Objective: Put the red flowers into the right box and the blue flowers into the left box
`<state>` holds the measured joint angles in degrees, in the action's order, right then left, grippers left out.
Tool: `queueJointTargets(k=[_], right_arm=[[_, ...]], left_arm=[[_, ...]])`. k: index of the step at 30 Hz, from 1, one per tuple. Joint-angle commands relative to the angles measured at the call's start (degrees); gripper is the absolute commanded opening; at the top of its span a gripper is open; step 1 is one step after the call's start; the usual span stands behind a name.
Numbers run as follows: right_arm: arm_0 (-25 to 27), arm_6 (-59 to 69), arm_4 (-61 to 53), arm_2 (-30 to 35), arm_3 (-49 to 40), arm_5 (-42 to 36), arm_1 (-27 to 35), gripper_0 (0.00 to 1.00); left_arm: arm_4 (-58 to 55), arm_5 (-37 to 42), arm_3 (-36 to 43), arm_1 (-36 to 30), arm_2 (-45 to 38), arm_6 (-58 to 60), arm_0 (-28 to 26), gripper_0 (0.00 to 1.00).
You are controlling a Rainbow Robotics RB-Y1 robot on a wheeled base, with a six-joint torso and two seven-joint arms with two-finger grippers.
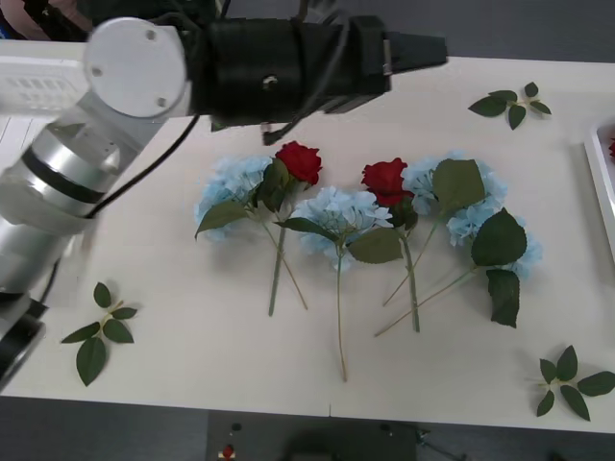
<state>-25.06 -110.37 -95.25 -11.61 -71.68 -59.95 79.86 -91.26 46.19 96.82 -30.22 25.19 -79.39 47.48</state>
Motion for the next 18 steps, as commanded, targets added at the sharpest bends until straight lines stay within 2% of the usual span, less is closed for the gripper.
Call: queueJointTargets(k=[1, 4, 7, 11, 15, 18], right_arm=[[-0.52, -0.90, 12.11, -0.26, 2.51, 1.68, 0.56, 0.00], [-0.61, -0.46, 18.35, -3.25, 5.94, 5.46, 0.12, 0.00], [-0.61, 0.25, 22.83, -8.43, 10.24, 13.81, -1.55, 0.00], [-2.01, 6.75, 32.41, -15.46, 14.11, 21.19, -4.45, 0.00], [-5.18, 14.84, 40.76, -22.23, 19.65, 24.01, -7.62, 0.00], [-7.90, 19.41, 42.61, -25.66, 23.87, 24.45, -9.81, 0.00]], left_arm=[[-4.71, 13.84, 2.23, -13.02, 0.30, 0.64, -2.21, 1.00], [-4.71, 17.70, 2.14, -17.32, 0.30, 5.03, -6.08, 1.00], [0.65, 19.99, 1.53, -18.64, 2.14, 12.15, -8.37, 1.00], [7.42, 17.70, -1.02, -17.50, 7.50, 22.00, -8.19, 1.00], [13.30, 15.07, -6.56, -13.72, 11.11, 28.41, -6.52, 1.00], [17.08, 14.98, -11.31, -10.56, 13.39, 31.49, -3.88, 1.00]])
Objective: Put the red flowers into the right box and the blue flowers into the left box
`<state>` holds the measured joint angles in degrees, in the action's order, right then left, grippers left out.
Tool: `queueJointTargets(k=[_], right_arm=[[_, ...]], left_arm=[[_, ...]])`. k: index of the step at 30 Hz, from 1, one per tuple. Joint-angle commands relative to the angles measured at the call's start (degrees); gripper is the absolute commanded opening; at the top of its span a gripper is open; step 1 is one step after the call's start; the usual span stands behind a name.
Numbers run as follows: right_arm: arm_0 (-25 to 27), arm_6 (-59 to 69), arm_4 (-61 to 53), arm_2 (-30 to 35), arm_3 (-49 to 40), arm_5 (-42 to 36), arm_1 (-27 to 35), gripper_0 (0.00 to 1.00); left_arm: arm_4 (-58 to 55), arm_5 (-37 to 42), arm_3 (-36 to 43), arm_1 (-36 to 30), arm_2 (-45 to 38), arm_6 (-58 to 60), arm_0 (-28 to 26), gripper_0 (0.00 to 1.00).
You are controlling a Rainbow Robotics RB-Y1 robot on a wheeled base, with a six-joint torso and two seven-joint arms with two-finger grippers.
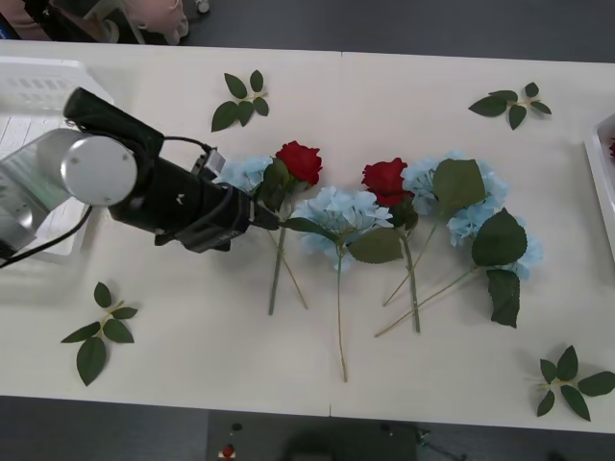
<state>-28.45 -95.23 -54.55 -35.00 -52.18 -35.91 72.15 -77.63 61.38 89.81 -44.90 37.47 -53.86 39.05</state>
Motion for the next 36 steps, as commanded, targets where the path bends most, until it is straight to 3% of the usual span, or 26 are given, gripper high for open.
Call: queueJointTargets(k=[1, 6, 9, 13, 18, 19, 20, 22, 23, 27, 31, 33, 36], right_arm=[[-5.12, 5.41, 1.99, -2.97, 5.24, 0.58, -2.54, 0.00], [-6.71, 7.60, 4.10, -3.94, 8.14, 1.90, -3.77, 0.00], [-6.44, 7.43, 4.02, -3.94, 9.64, 3.48, -3.86, 0.51], [-5.30, 6.20, 3.22, -4.11, 9.64, 5.07, -3.68, 0.83], [-3.19, 5.58, 0.32, -4.11, 6.74, 6.82, -3.07, 0.90], [-2.75, 5.49, -1.35, -4.11, 6.12, 6.91, -2.72, 0.90], [-2.22, 5.32, -3.10, -4.11, 5.24, 6.91, -2.10, 0.91], [-0.91, 4.97, -6.62, -4.11, 3.57, 6.91, -1.05, 0.92], [0.06, 4.44, -9.61, -4.11, 2.43, 6.91, -0.17, 0.93], [3.93, -1.19, -21.30, -4.11, -3.72, 6.91, 3.52, 0.95], [10.08, -5.58, -35.62, -3.41, -16.73, 5.94, 9.41, 0.96], [13.16, -4.70, -41.95, -1.04, -23.06, 3.83, 11.52, 0.97], [20.19, 0.75, -55.14, 7.84, -31.50, -3.81, 13.19, 0.96]], left_arm=[[4.42, -0.12, -5.70, 4.91, 1.91, 6.93, 5.34, 1.00], [5.74, -0.12, -12.12, 7.02, 4.72, 11.06, 8.59, 1.00], [5.39, -0.03, -16.95, 8.60, 4.81, 12.29, 10.44, 1.00], [5.74, -0.12, -22.23, 9.83, 4.81, 12.55, 12.11, 1.00], [6.79, -0.12, -26.71, 10.19, 4.72, 12.64, 13.34, 1.00], [7.23, -0.12, -27.32, 10.27, 4.72, 12.47, 13.43, 0.85], [8.03, -0.03, -27.50, 10.45, 4.72, 12.38, 13.43, 0.50], [9.78, -0.03, -27.50, 11.15, 4.81, 12.38, 13.43, 0.24], [11.01, -0.12, -27.50, 11.59, 4.90, 12.55, 13.60, 0.05], [14.62, -0.03, -27.50, 12.73, 4.98, 12.64, 13.69, 0.00], [17.34, 0.23, -27.59, 13.17, 5.86, 12.64, 13.69, 0.00], [17.52, 0.23, -27.50, 13.09, 5.95, 12.38, 13.69, 0.00], [17.17, 0.58, -26.27, 11.94, 5.86, 11.76, 14.66, 0.00]])
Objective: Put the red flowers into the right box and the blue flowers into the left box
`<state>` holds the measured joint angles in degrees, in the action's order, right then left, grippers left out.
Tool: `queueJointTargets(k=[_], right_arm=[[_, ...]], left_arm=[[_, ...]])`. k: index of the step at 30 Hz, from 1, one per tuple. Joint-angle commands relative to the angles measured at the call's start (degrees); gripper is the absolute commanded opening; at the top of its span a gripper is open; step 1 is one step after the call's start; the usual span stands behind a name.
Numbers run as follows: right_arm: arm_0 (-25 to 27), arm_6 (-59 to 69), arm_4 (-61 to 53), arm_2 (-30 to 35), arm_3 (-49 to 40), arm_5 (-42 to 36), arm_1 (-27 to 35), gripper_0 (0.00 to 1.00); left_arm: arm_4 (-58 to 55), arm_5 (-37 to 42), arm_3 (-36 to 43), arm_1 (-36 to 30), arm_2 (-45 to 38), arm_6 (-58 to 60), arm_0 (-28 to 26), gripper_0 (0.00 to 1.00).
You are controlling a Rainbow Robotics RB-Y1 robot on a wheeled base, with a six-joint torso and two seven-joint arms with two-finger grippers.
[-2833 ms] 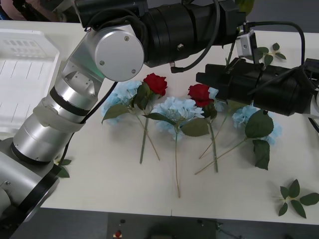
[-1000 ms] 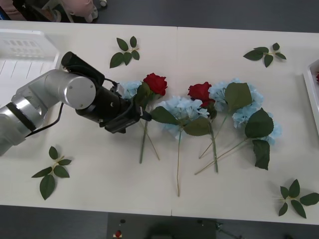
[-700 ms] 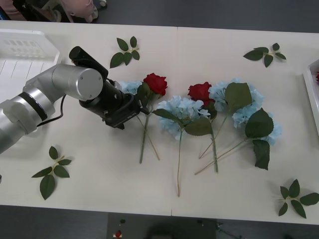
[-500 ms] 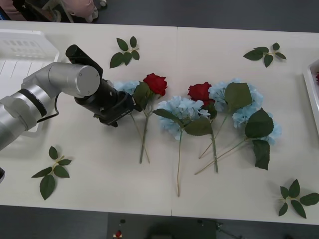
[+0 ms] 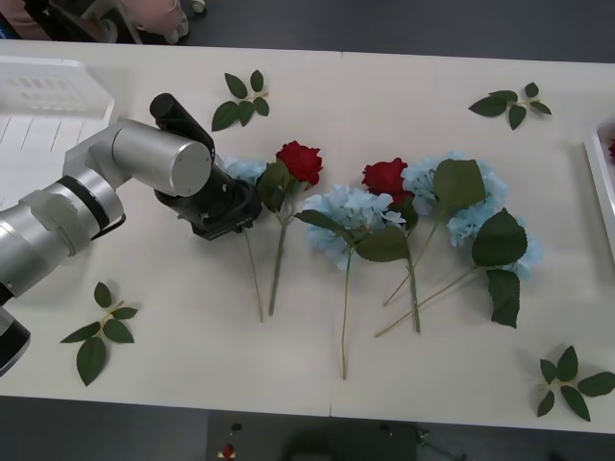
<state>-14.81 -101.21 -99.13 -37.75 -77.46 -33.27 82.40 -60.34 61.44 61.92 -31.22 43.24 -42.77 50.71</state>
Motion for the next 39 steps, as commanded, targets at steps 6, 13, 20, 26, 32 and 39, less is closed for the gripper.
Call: queueJointTargets(k=[6, 13, 20, 26, 32, 39], right_arm=[[15.25, 22.90, -10.20, 22.81, -19.04, -10.59, 1.72, 0.97], [15.78, 60.70, 10.01, 26.50, -35.92, -11.38, -2.24, 0.97], [11.83, 75.20, 30.05, 25.98, -39.96, -23.16, -14.81, 0.97], [8.05, 77.13, 42.18, 21.84, -36.71, -27.91, -22.81, 0.97], [2.25, 78.54, 50.00, 15.34, -28.54, -25.89, -27.46, 0.97], [-1.45, 78.01, 53.08, 14.81, -20.36, -25.53, -33.18, 0.97]], left_arm=[[-0.65, 5.18, 5.40, -4.64, -2.72, -0.74, 4.66, 0.00], [-6.19, 22.58, 17.18, -11.58, -15.47, -12.34, 8.18, 0.00], [-5.31, 37.79, 21.40, -24.67, -22.15, -44.25, 11.25, 0.00], [15.78, 26.97, 9.45, -29.68, -17.49, -67.80, 8.62, 0.00], [25.28, 11.77, -0.48, -29.33, -10.46, -69.47, 8.53, 0.00], [25.72, 2.19, -12.35, -25.20, -6.33, -67.89, 8.53, 0.46]])
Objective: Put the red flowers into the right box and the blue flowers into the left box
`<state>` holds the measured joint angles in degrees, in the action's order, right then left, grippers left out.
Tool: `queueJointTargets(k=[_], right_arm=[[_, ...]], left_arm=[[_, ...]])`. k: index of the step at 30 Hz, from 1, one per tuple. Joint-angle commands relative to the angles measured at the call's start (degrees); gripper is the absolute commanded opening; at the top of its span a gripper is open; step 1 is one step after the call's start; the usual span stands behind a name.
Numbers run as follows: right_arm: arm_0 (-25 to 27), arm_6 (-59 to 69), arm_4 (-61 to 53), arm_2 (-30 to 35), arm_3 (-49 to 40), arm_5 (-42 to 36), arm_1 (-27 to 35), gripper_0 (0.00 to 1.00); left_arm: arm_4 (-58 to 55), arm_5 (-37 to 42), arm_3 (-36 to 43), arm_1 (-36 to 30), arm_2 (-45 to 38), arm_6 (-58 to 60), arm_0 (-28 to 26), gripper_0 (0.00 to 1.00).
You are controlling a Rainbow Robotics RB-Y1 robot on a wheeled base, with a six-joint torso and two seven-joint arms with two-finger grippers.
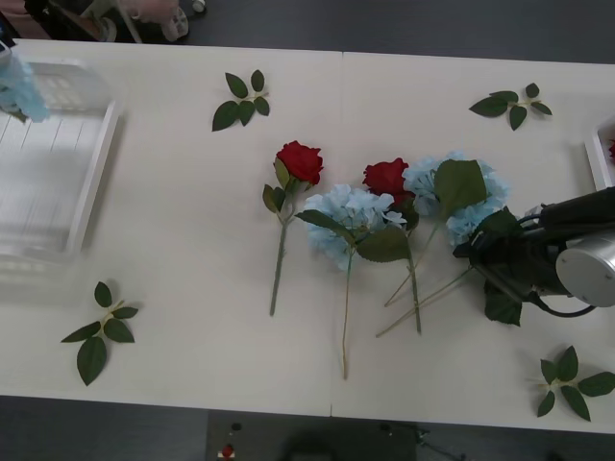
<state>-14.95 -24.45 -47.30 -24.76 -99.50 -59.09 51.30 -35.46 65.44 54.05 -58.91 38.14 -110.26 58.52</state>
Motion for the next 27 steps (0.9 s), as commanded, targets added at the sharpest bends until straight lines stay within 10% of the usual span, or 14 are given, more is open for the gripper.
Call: queueJointTargets(k=[1, 9, 17, 20, 27], right_arm=[[-1.75, 1.16, 1.68, 1.64, 2.73, 0.29, -2.70, 0.97], [-3.33, 0.72, 5.11, -0.46, 6.95, 0.73, -3.58, 0.81], [-5.70, -0.68, 5.81, -2.57, 13.54, 2.92, -4.19, 0.28], [-6.41, -1.30, 5.81, -2.75, 14.95, 3.01, -4.45, 0.08], [-7.11, -2.35, 6.51, -2.31, 15.92, 3.19, -4.37, 0.00]], left_arm=[[0.92, -2.43, -6.15, 3.01, -1.22, -0.40, 0.72, 0.59], [-5.32, -5.33, -6.15, 1.51, -1.22, -0.84, 0.72, 0.84], [-39.16, 4.96, 17.58, -7.19, -6.41, 0.48, 0.72, 0.86], [-44.08, 8.47, 22.86, -3.93, -7.29, 11.11, 0.37, 0.86], [-32.66, 1.62, 34.37, 8.28, -6.23, 31.42, -8.94, 0.95]])
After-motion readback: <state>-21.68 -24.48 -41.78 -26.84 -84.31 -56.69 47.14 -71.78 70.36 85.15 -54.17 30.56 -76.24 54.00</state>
